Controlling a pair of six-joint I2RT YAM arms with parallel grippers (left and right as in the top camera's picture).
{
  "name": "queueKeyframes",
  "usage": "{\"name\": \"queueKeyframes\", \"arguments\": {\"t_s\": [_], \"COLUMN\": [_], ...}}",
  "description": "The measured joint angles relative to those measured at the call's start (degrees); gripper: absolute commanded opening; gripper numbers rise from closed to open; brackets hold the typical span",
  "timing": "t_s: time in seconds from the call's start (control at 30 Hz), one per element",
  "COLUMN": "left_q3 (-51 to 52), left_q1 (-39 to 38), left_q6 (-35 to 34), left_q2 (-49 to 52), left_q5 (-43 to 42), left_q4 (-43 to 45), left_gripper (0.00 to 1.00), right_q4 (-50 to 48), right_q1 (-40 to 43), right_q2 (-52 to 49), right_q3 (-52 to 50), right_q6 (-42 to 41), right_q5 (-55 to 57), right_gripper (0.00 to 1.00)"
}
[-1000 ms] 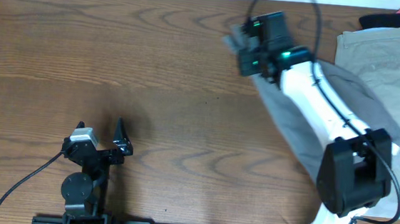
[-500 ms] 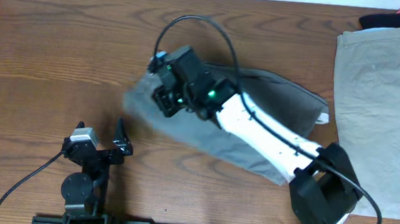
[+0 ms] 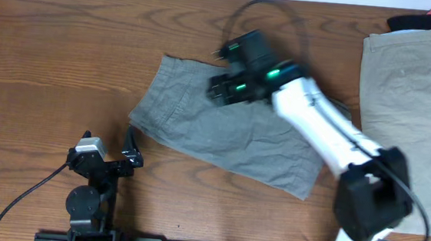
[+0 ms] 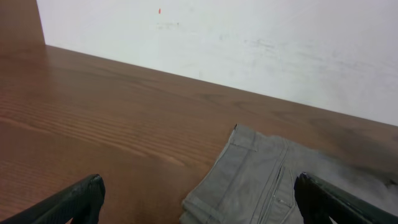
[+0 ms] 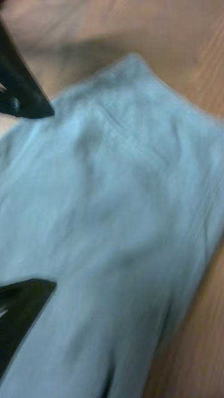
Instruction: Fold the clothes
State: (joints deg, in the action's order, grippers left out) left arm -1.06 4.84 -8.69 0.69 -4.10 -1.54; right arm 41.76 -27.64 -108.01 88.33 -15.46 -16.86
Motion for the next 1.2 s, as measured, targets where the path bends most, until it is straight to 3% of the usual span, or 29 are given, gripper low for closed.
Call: {"name": "queueKeyframes", "arguments": {"t_s": [0.33, 0.5, 0.67, 1.2], "left_q3": [0.00, 0.00, 0.00, 0.00], "left_q1": [0.00, 0.00, 0.00, 0.00], "left_q6": [0.00, 0.00, 0.00, 0.00], "left_q2": [0.00, 0.00, 0.00, 0.02], "left_q5": [0.00, 0.00, 0.00, 0.00], "left_q4": [0.00, 0.00, 0.00, 0.00], "left_gripper": [0.98, 0.98, 0.98, 0.98], "right_q4": [25.92, 32.52, 30.69, 8.83], "right_q1": [20.41, 26.77, 28.61, 28.55], "right_q2": [6.45, 6.45, 6.49, 6.49], "right_q3": [0.20, 0.00, -3.08, -23.63], "right_q6": [-2.49, -5.20, -6.10, -6.54], "right_q5": [4.68, 9.18, 11.34, 7.63], "right_gripper": [0.99, 0.99, 0.99, 0.99]}}
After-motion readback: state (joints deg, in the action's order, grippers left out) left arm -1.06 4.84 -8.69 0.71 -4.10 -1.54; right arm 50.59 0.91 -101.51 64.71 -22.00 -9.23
